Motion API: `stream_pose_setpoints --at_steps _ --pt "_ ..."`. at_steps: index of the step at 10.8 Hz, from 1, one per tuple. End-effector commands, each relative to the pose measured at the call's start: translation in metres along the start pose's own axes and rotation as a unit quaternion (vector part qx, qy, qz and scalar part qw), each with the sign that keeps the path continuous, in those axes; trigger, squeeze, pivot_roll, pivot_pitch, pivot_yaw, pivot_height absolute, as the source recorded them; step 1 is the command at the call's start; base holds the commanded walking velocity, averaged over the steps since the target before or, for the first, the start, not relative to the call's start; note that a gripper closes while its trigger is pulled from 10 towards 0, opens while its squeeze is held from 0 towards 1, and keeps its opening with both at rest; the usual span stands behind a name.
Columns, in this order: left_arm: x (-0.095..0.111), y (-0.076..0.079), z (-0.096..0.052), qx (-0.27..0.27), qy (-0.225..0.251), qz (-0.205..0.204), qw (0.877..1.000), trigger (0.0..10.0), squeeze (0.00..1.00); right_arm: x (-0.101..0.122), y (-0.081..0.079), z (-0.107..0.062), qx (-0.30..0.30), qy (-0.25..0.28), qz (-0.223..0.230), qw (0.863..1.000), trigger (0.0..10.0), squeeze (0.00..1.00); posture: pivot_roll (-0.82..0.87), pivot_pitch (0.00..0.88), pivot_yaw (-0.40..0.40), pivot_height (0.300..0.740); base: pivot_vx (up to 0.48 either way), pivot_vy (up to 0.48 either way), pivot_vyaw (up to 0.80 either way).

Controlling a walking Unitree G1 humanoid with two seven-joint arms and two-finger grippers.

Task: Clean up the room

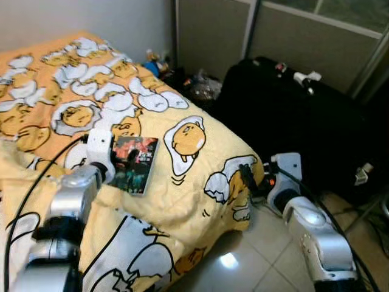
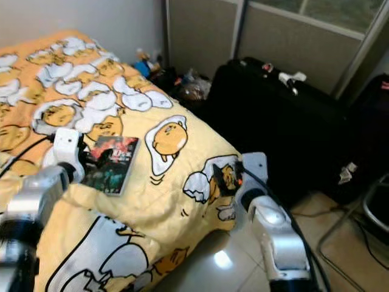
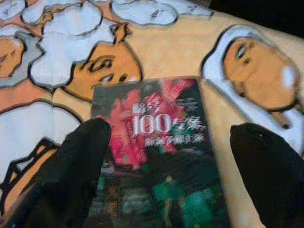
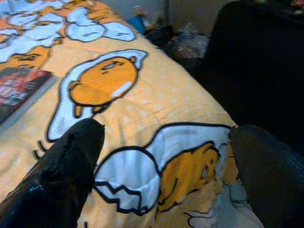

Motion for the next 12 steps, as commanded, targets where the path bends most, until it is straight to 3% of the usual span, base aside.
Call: stream_pose_setpoints --at_steps 1,2,3,4,7,8,10,11,12 --pt "-0.008 -0.01 0.004 0.014 -0.026 0.016 0.999 10.0 1.0 0.011 -0.017 -0.001 0.058 -0.007 -0.009 0.998 10.0 0.0 -0.06 0.0 -0.015 0.74 0.0 0.0 0.0" --pt "-0.014 -0.014 0.006 0.027 -0.045 0.012 0.999 10.0 1.0 0.012 -0.027 -0.009 0.106 -0.024 -0.011 0.994 10.0 0.0 -0.08 0.0 -0.024 0.74 0.0 0.0 0.0" --pt "-0.024 -0.025 0.005 0.065 -0.074 -0.005 0.995 10.0 0.51 0.008 -0.051 -0.033 0.212 -0.08 -0.02 0.974 10.0 0.0 -0.12 0.0 -0.032 0.74 0.0 0.0 0.0" --pt "-0.03 -0.025 0.005 0.071 -0.086 -0.009 0.994 10.0 0.0 0.004 -0.055 -0.051 0.248 -0.12 -0.037 0.961 10.0 0.0 -0.17 0.0 -0.046 0.74 0.0 0.0 0.0" --pt "-0.047 -0.013 0.006 0.073 -0.112 -0.058 0.989 10.0 0.0 0.006 -0.062 -0.078 0.27 -0.155 -0.034 0.95 10.0 0.0 -0.23 0.044 -0.039 0.74 0.0 0.0 0.0" --pt "-0.06 0.004 0.006 0.045 -0.131 -0.079 0.987 10.0 0.0 -0.005 -0.067 -0.09 0.271 -0.174 -0.021 0.946 10.0 0.0 -0.24 0.057 -0.029 0.74 0.0 0.0 0.0" --pt "-0.077 0.016 0.001 0.016 -0.166 -0.053 0.985 10.0 0.0 -0.011 -0.072 -0.094 0.272 -0.183 -0.013 0.945 10.0 0.0 -0.23 0.061 -0.02 0.74 0.0 0.0 0.0" --pt "-0.08 0.015 0.0 0.02 -0.17 -0.032 0.985 10.0 0.0 -0.011 -0.075 -0.094 0.272 -0.183 -0.01 0.945 10.0 0.0 -0.23 0.061 -0.017 0.74 0.0 0.0 0.0" --pt "-0.078 0.0 -0.002 0.059 -0.164 -0.006 0.985 10.0 0.0 -0.011 -0.075 -0.095 0.269 -0.186 -0.009 0.945 10.0 0.0 -0.23 0.064 -0.018 0.74 0.0 0.0 0.0"
Point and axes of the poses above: a point about 5 cm out from each wrist's last joint towards the gripper, its own z axis pointing out of the wrist towards the gripper, its own x axis along the axis of the wrist's last joint, y = z × x, the point moved 5 cm from there along z, pointing out of the wrist towards the gripper, and after that the axes turned 14 degrees about z, right-handed, at the moved point
